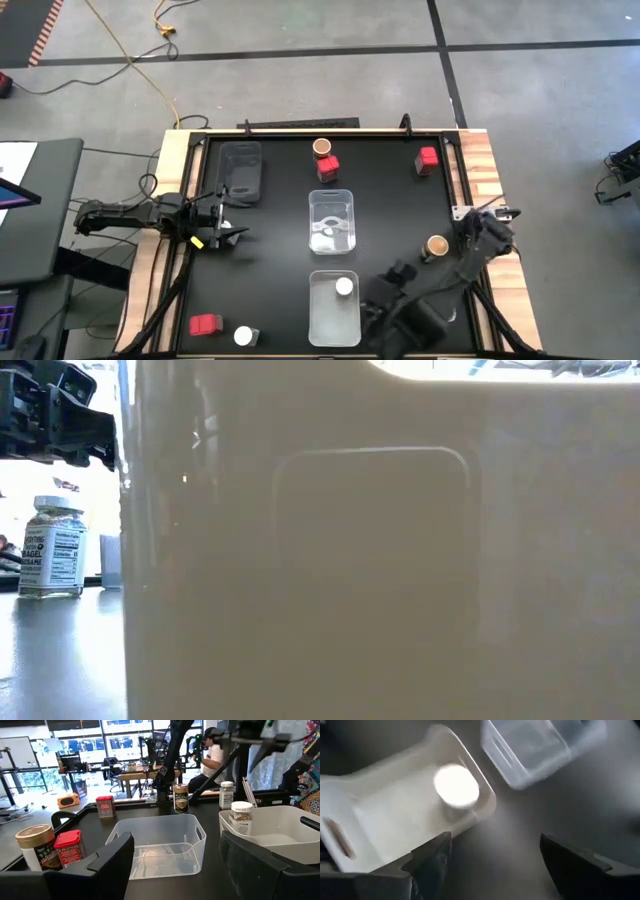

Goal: Sort spices by type
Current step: Put the red seasoning can into the transparent bin

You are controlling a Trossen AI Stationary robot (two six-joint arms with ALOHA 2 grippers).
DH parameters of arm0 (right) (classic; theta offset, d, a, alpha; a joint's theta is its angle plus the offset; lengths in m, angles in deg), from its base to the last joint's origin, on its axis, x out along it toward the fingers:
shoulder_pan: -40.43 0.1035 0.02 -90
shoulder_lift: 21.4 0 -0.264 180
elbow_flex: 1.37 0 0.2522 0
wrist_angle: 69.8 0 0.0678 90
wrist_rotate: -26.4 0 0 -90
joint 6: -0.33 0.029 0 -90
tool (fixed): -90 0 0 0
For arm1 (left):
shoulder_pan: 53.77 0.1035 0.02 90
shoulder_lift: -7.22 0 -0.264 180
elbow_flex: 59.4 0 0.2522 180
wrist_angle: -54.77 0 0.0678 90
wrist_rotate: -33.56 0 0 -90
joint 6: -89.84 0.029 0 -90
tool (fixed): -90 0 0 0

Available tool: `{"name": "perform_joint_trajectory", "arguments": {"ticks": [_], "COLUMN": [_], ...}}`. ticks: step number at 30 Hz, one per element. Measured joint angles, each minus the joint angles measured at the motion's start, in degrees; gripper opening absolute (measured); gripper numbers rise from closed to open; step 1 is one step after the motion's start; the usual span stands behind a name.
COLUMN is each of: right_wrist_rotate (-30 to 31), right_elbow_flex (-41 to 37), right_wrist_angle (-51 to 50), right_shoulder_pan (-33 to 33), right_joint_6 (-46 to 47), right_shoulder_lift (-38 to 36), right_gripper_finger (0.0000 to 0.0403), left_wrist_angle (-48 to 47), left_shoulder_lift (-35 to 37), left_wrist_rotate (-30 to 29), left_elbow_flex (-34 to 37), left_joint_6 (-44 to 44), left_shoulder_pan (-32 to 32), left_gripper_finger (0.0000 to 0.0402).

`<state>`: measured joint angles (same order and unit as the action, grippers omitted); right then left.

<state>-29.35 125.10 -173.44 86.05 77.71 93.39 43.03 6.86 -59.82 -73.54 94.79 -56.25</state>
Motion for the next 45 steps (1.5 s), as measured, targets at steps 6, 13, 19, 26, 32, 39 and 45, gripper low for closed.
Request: {"name": "perform_joint_trajectory", "arguments": {"ticks": [6, 13, 19, 26, 32, 39, 45], "right_wrist_rotate": [7.3, 17.9, 21.7, 21.8, 21.7, 21.4, 21.4], "right_elbow_flex": [-22.4, -39.2, -49.5, -62.3, -66.5, -66.5, -66.5], "right_wrist_angle": [9.7, 22.7, 28.7, 46.5, 58.0, 60.6, 60.8], "right_shoulder_pan": [7.6, 11.8, 10.6, 7.8, 2.1, -2.1, -4.7], "right_joint_6": [16.4, 11.6, 5.2, -3.0, -9.7, -9.8, -9.5], "right_shoulder_lift": [-14.6, -29.9, -38.1, -46.7, -50.0, -49.9, -49.9], "right_gripper_finger": [0.0333, 0.0333, 0.0333, 0.0333, 0.0333, 0.0333, 0.0333], "left_wrist_angle": [0.0, 0.0, 0.0, 0.0, 0.0, 0.0, 0.0], "left_shoulder_lift": [0.0, 0.0, 0.0, 0.0, 0.0, 0.0, 0.0], "left_wrist_rotate": [0.0, 0.0, 0.0, 0.0, 0.0, 0.0, 0.0], "left_elbow_flex": [0.0, 0.0, 0.0, 0.0, 0.0, 0.0, 0.0], "left_joint_6": [0.0, 0.0, 0.0, 0.0, 0.0, 0.0, 0.0], "left_shoulder_pan": [0.0, 0.0, 0.0, 0.0, 0.0, 0.0, 0.0], "left_gripper_finger": [0.0282, 0.0282, 0.0282, 0.0282, 0.0282, 0.0282, 0.0282]}}
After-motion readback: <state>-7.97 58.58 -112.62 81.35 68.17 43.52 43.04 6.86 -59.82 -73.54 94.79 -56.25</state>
